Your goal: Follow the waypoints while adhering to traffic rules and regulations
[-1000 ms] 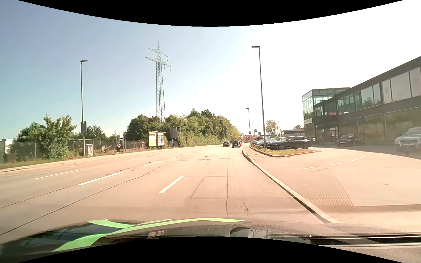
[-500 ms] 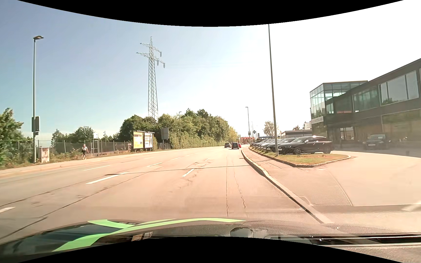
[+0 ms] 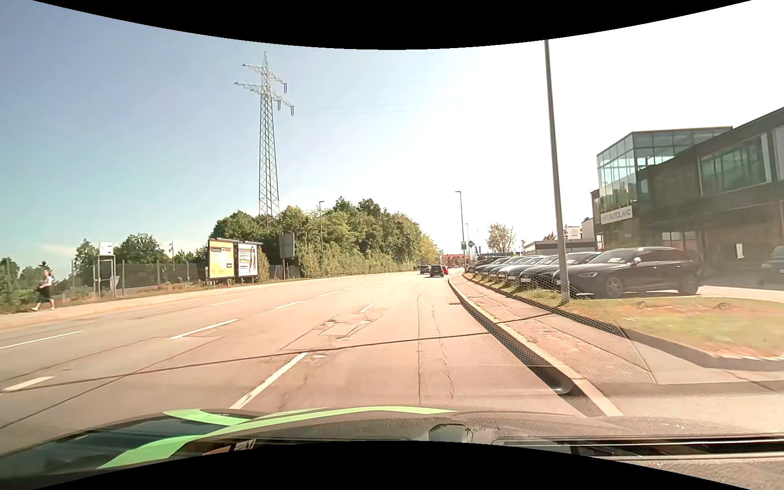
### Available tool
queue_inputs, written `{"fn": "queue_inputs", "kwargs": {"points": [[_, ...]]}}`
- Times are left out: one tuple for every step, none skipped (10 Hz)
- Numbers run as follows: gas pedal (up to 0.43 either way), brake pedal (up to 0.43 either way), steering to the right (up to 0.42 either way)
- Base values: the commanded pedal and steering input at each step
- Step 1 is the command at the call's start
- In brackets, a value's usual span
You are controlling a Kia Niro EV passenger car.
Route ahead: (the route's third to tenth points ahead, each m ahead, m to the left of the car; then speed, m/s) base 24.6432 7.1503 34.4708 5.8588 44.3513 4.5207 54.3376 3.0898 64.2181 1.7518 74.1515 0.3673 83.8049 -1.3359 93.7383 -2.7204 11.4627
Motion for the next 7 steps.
{"fn": "queue_inputs", "kwargs": {"points": [[0.138, 0.000, 0.007], [0.138, 0.000, 0.007], [0.138, 0.000, 0.006], [0.138, 0.000, 0.004], [0.138, 0.000, 0.004], [0.138, 0.000, 0.004], [0.150, 0.000, 0.004]]}}
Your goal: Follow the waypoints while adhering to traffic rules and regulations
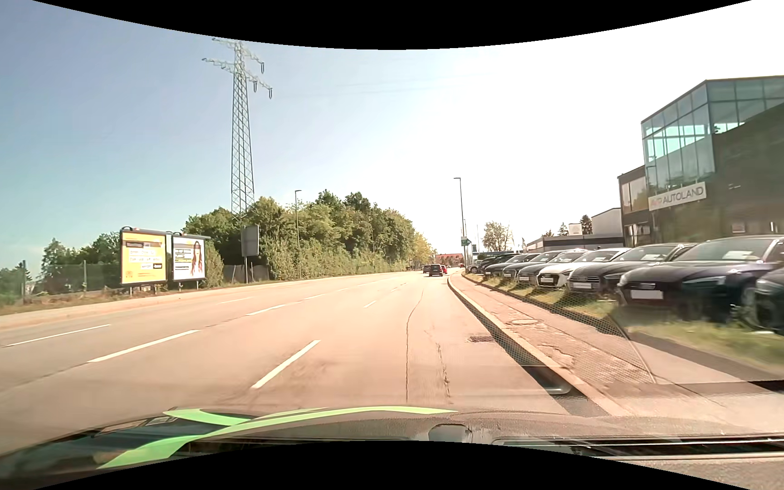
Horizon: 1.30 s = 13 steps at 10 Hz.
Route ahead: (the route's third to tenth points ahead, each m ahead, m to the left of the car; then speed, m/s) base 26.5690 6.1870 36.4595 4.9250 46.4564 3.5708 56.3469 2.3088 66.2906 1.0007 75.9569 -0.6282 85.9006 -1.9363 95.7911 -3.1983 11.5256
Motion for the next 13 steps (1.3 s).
{"fn": "queue_inputs", "kwargs": {"points": [[0.150, 0.000, 0.004], [0.150, 0.000, 0.004], [0.150, 0.000, 0.004], [0.150, 0.000, 0.004], [0.150, 0.000, 0.004], [0.150, 0.000, 0.003], [0.157, 0.000, 0.002], [0.157, 0.000, 0.002], [0.157, 0.000, 0.002], [0.157, 0.000, 0.003], [0.157, 0.000, 0.004], [0.157, 0.000, 0.004], [0.157, 0.000, 0.005]]}}
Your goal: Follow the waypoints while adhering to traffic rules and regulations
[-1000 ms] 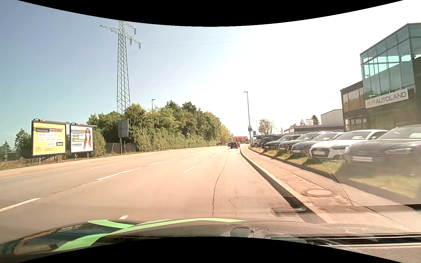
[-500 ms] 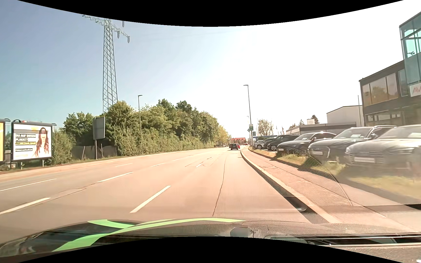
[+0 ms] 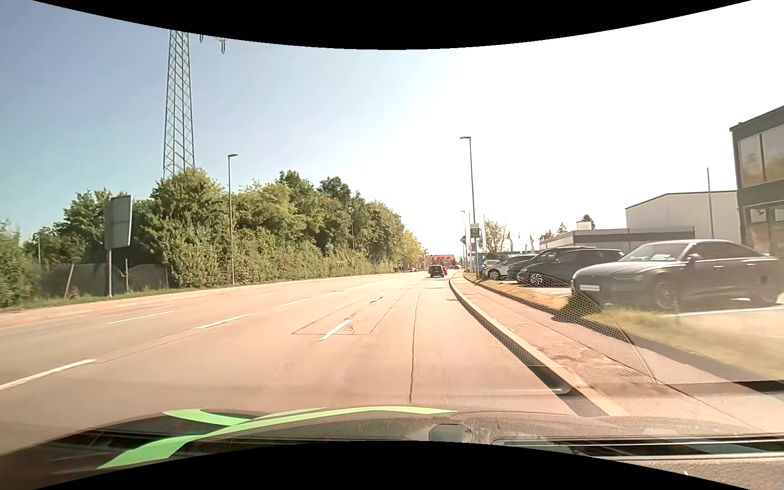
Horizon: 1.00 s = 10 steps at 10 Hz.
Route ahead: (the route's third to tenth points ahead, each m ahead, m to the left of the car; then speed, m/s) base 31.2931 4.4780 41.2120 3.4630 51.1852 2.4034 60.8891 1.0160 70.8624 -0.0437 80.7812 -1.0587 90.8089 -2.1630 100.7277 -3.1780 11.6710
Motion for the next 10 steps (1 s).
{"fn": "queue_inputs", "kwargs": {"points": [[0.157, 0.000, 0.005], [0.157, 0.000, 0.005], [0.150, 0.000, 0.007], [0.118, 0.000, 0.008], [0.110, 0.000, 0.008], [0.110, 0.000, 0.005], [0.098, 0.000, 0.005], [0.098, 0.000, 0.005], [0.098, 0.000, 0.005], [0.087, 0.000, 0.005]]}}
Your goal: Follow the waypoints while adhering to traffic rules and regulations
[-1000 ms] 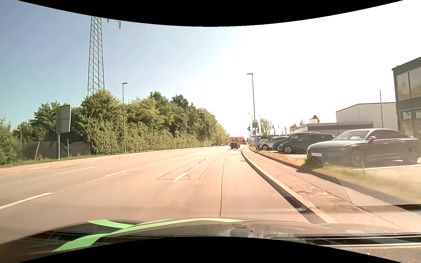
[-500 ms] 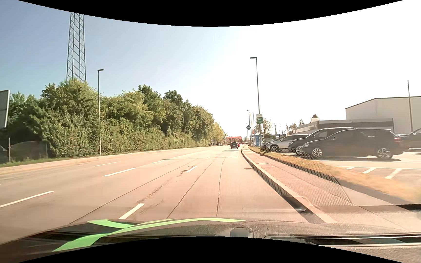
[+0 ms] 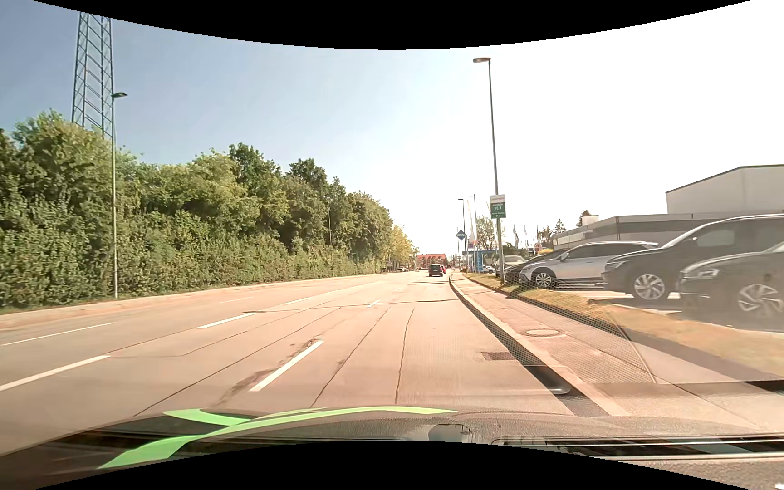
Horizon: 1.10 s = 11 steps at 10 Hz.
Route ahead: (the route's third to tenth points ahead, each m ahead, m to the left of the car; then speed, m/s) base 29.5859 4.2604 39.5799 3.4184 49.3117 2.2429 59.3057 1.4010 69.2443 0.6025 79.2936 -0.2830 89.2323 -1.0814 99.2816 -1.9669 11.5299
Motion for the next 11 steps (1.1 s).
{"fn": "queue_inputs", "kwargs": {"points": [[0.087, 0.000, 0.005], [0.098, 0.000, 0.005], [0.098, 0.000, 0.005], [0.098, 0.000, 0.005], [0.098, 0.000, 0.005], [0.138, 0.000, 0.006], [0.138, 0.000, 0.007], [0.169, 0.000, 0.007], [0.177, 0.000, 0.007], [0.177, 0.000, 0.007], [0.189, 0.000, 0.007]]}}
